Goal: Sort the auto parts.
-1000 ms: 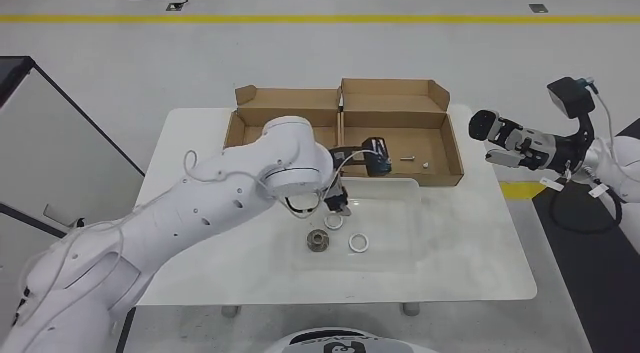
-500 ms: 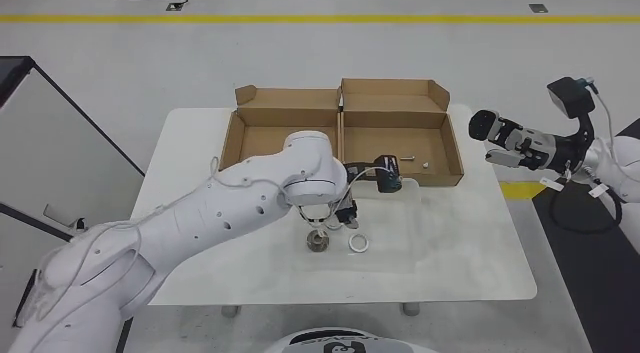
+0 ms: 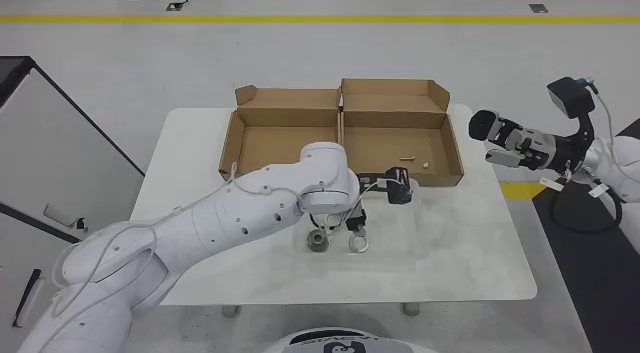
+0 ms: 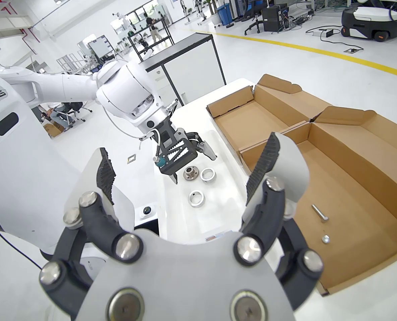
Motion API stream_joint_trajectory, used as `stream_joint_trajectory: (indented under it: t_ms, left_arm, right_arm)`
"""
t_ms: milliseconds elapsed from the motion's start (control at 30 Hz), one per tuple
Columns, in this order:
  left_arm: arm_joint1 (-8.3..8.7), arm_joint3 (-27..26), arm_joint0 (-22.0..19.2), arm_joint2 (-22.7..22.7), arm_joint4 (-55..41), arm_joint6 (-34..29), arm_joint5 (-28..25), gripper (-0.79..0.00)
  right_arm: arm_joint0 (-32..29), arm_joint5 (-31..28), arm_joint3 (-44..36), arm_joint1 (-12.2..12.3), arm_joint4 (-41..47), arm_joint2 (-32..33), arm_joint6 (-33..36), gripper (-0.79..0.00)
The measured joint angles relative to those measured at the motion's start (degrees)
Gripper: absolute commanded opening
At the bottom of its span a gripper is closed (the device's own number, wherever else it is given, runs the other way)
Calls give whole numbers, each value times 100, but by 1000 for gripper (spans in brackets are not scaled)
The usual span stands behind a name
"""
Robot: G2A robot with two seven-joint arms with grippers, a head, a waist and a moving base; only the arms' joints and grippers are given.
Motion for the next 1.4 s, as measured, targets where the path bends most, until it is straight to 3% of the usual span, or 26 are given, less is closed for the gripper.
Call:
stream_joint_trajectory:
  t_ms: [367,467,567,667,833,933,1033,1400]
  left_arm:
    - [-255,494,11,190,-9,52,-93,0]
    - [-306,582,19,210,-3,64,-105,-117]
    - [-352,676,22,224,12,63,-124,-163]
    - [-392,755,28,230,6,61,-163,-274]
    - [-447,865,37,242,29,42,-225,-354]
    - [-471,910,48,247,10,7,-313,-342]
    - [-488,942,73,251,-12,-33,-370,-394]
    - [-555,1195,180,278,-67,-46,-539,-419]
  right_arm:
    - [0,0,0,0,0,0,0,0]
    - [0,0,0,0,0,0,0,0]
    - [0,0,0,0,0,0,0,0]
    - [0,0,0,0,0,0,0,0]
    - [0,0,0,0,0,0,0,0]
    - [0,0,0,0,0,0,0,0]
    - [0,0,0,0,0,0,0,0]
    - [0,0,0,0,0,0,0,0]
